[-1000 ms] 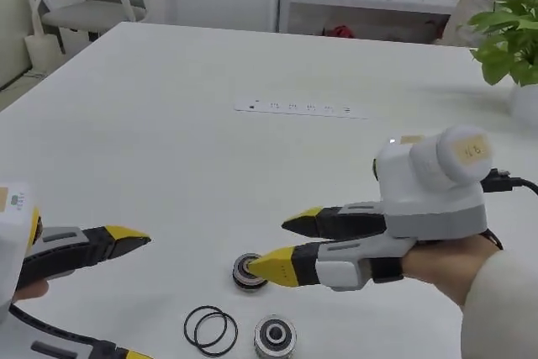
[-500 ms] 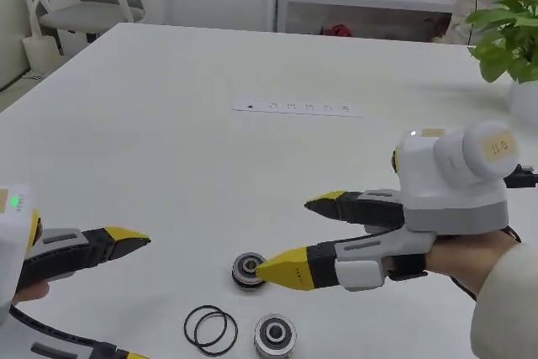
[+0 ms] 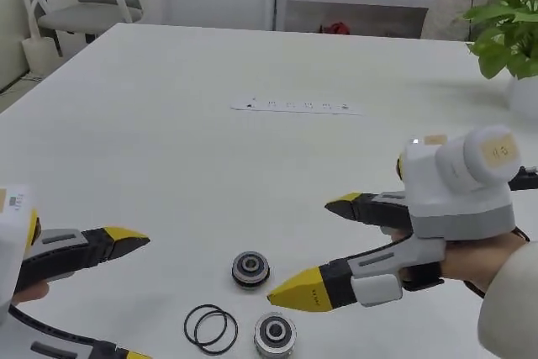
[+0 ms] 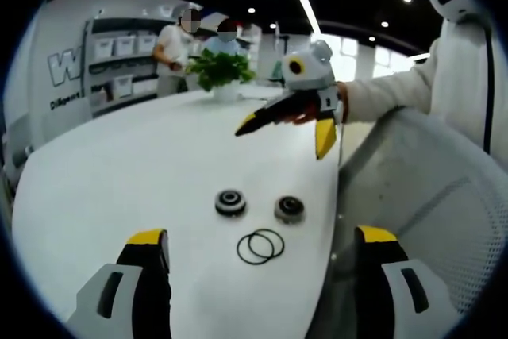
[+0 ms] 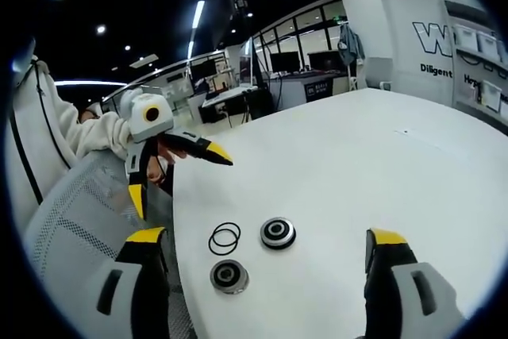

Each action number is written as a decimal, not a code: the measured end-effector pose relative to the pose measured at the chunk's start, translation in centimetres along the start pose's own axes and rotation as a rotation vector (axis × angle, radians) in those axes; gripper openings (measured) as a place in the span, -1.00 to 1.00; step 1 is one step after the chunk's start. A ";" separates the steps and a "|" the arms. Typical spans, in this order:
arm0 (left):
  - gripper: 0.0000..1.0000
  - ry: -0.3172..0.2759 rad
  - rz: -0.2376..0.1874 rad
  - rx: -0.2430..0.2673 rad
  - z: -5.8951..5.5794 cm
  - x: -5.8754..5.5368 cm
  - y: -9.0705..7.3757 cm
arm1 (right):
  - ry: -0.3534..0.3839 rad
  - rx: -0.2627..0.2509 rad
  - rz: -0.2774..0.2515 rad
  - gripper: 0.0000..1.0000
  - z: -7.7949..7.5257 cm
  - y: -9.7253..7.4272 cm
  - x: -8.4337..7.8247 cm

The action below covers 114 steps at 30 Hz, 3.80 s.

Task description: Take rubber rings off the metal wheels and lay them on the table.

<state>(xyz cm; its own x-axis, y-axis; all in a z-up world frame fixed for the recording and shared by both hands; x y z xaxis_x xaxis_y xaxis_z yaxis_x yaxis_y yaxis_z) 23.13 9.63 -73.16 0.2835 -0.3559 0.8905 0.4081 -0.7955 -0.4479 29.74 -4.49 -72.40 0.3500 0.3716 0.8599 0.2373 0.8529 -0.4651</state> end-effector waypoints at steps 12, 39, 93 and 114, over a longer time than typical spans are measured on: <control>0.99 0.040 -0.021 0.003 0.4 2.1 -0.3 | 0.013 -0.017 0.012 0.99 -0.8 -0.3 -0.5; 0.88 0.294 -0.028 0.004 3.8 12.0 -1.6 | 0.037 -0.022 -0.009 0.82 -1.0 -0.7 -0.4; -0.10 0.238 0.086 -0.067 5.1 3.0 9.3 | 0.078 -0.029 0.001 0.42 -2.0 -0.2 -1.4; -0.54 0.214 0.114 -0.093 4.4 1.2 10.3 | 0.065 -0.042 0.005 0.17 -2.4 -0.3 -1.7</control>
<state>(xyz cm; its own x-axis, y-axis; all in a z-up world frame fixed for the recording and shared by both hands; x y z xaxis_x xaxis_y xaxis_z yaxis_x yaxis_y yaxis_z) 31.54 3.17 -77.05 0.1292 -0.5336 0.8358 0.2993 -0.7826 -0.5459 31.26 -6.27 -74.27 0.4093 0.3501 0.8425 0.2728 0.8343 -0.4792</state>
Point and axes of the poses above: the centre of the closed fingertips' face, and the gripper's own axes: y roughly forward along the fingers, z roughly to its left, x roughly out of its top, the point moved 3 cm from there along -y, roughly backward along the fingers, and after that the axes turned 1 degree about y, right-handed, at the moved point
